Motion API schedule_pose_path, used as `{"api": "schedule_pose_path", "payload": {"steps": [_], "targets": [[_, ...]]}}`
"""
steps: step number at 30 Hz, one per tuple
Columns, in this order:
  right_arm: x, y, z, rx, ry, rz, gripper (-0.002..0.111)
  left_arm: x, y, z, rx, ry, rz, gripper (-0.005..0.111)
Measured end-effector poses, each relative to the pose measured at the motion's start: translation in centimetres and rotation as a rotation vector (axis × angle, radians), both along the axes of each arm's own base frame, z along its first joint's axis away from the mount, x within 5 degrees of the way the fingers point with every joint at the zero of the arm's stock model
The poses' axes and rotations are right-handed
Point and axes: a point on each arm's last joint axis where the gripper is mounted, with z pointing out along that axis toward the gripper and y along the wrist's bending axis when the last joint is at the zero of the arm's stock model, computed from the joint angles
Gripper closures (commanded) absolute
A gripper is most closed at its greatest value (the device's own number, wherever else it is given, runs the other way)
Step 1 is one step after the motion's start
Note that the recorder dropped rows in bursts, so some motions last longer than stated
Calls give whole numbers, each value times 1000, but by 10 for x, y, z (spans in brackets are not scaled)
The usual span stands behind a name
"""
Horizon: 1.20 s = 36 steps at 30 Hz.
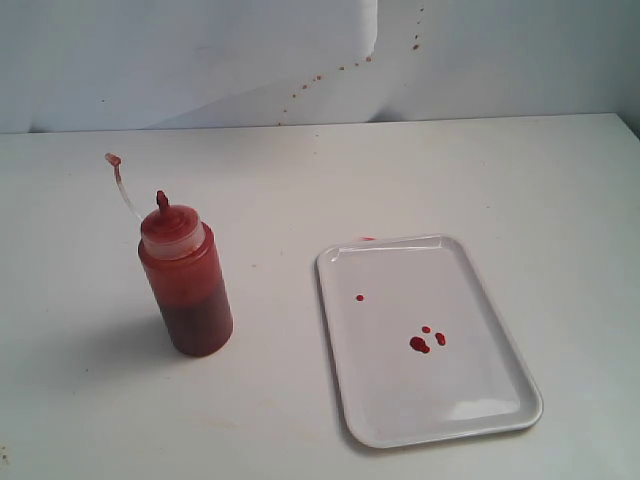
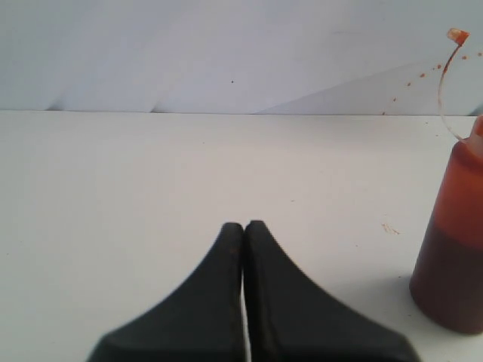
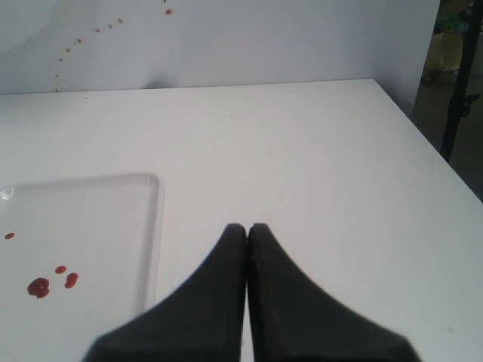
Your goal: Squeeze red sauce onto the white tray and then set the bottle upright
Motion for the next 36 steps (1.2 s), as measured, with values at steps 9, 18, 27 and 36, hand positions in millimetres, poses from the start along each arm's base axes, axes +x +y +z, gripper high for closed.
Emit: {"api": "schedule_pose_path", "payload": {"steps": [9, 18, 27, 36], "targets": [[0, 0, 0, 4, 0, 0, 108, 0, 0, 0, 0, 0, 0, 107], [0, 0, 0, 4, 0, 0, 108, 0, 0, 0, 0, 0, 0, 107], [0, 0, 0, 4, 0, 0, 108, 0, 0, 0, 0, 0, -5, 107], [0, 0, 0, 4, 0, 0, 108, 0, -2, 0, 0, 0, -36, 107]]}}
